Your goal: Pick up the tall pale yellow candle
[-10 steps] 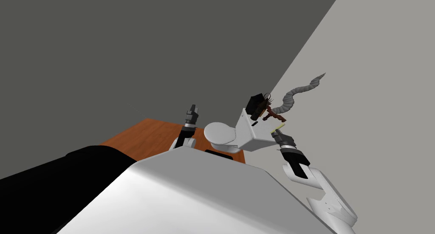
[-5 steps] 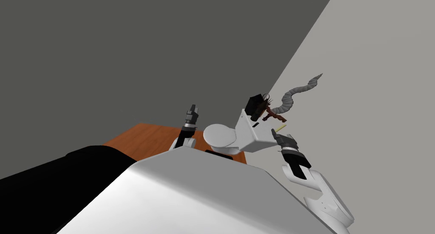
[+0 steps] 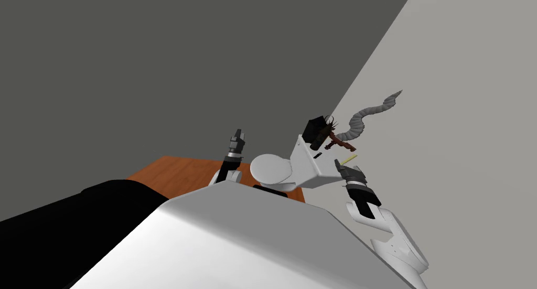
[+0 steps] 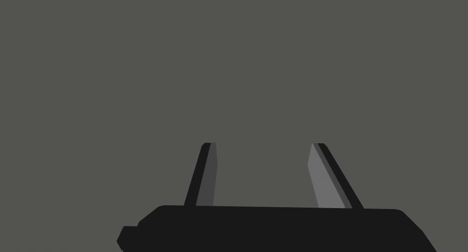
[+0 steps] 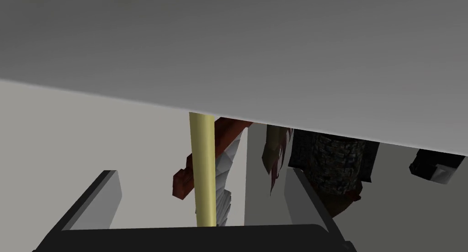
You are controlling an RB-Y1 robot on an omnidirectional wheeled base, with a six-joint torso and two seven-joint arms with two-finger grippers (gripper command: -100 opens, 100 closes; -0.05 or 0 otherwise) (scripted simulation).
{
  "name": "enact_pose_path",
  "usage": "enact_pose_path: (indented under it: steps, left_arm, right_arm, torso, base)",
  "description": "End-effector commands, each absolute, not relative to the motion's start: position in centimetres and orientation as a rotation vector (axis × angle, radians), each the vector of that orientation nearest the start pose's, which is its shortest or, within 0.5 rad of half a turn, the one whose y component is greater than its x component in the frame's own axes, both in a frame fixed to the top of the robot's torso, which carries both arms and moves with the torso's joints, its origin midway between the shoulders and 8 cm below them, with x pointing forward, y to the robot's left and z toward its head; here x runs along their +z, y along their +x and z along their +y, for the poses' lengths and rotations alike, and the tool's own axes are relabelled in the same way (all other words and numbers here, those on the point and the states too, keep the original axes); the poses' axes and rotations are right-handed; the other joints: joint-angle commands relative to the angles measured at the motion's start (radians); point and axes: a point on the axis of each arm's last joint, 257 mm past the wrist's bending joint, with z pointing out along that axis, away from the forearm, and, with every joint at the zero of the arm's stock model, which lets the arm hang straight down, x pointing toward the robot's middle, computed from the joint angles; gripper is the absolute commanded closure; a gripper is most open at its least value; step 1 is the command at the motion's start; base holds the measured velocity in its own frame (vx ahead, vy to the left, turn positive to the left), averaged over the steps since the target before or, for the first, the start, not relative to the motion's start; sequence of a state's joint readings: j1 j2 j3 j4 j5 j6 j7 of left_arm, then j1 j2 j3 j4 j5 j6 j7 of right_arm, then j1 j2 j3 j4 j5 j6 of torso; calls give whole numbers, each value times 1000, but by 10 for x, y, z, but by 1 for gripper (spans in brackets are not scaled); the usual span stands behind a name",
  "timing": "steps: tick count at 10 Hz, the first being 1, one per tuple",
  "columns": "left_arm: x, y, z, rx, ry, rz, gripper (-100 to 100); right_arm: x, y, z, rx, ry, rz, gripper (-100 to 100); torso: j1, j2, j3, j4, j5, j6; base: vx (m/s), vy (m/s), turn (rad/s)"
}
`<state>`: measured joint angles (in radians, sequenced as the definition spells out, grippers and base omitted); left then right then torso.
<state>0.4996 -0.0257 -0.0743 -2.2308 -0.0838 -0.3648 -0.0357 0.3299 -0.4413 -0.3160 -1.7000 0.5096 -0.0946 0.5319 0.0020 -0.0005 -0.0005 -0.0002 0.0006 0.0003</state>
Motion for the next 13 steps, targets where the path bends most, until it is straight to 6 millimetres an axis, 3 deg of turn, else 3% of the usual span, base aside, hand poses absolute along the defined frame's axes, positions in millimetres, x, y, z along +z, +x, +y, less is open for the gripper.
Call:
enact_pose_path:
  steps: [1, 2, 3, 5, 6, 8, 9, 10, 12, 13]
  left_arm:
    - [-26, 378, 252, -1246, -761, 782, 0]
    - [-26, 378, 252, -1246, -761, 782, 0]
    - [-26, 378, 252, -1246, -761, 782, 0]
    - [-26, 378, 252, -1246, -761, 782, 0]
    - [-26, 378, 252, -1246, -761, 782, 0]
    - [-26, 378, 252, -1246, -761, 782, 0]
    - [-26, 378, 252, -1246, -761, 782, 0]
    - [-26, 378, 252, -1246, -761, 782, 0]
    - [-26, 378, 252, -1246, -761, 782, 0]
    - [-26, 378, 252, -1246, -761, 782, 0]
  right_arm:
    - [-203, 439, -501, -166, 199, 1556, -100]
    - [-208, 439, -504, -169, 207, 1565, -100]
    - [-206, 457, -487, -119, 165, 1556, -100]
    - [-216, 463, -493, -123, 184, 1570, -100]
    - [-211, 482, -476, -77, 140, 1559, -100]
    - [-221, 487, -483, -82, 160, 1575, -100]
    - [-214, 504, -466, -41, 114, 1561, -100]
    - [-209, 511, -466, -37, 114, 1551, -100]
    - [-223, 509, -474, -47, 133, 1578, -100]
    - [-216, 527, -459, -12, 90, 1565, -100]
  torso:
    - [0, 0, 0, 0, 0, 0]
    - [0, 0, 0, 0, 0, 0]
    - [-2, 0, 0, 0, 0, -1]
    - [-1, 0, 0, 0, 0, -1]
    - [-2, 0, 0, 0, 0, -1]
    - [0, 0, 0, 0, 0, 0]
    - [-2, 0, 0, 0, 0, 0]
    - [0, 1, 0, 0, 0, 0]
    - [-2, 0, 0, 0, 0, -1]
    - [-3, 0, 0, 0, -1, 0]
  base:
    - [-7, 49, -159]
    - [-2, 17, -9]
    - [-4, 29, -202]
    - [-3, 31, -53]
    - [-13, 36, -161]
    - [-7, 29, -88]
    - [-13, 45, -156]
    - [-11, 47, -135]
    - [0, 1, -2]
    - [-12, 39, -147]
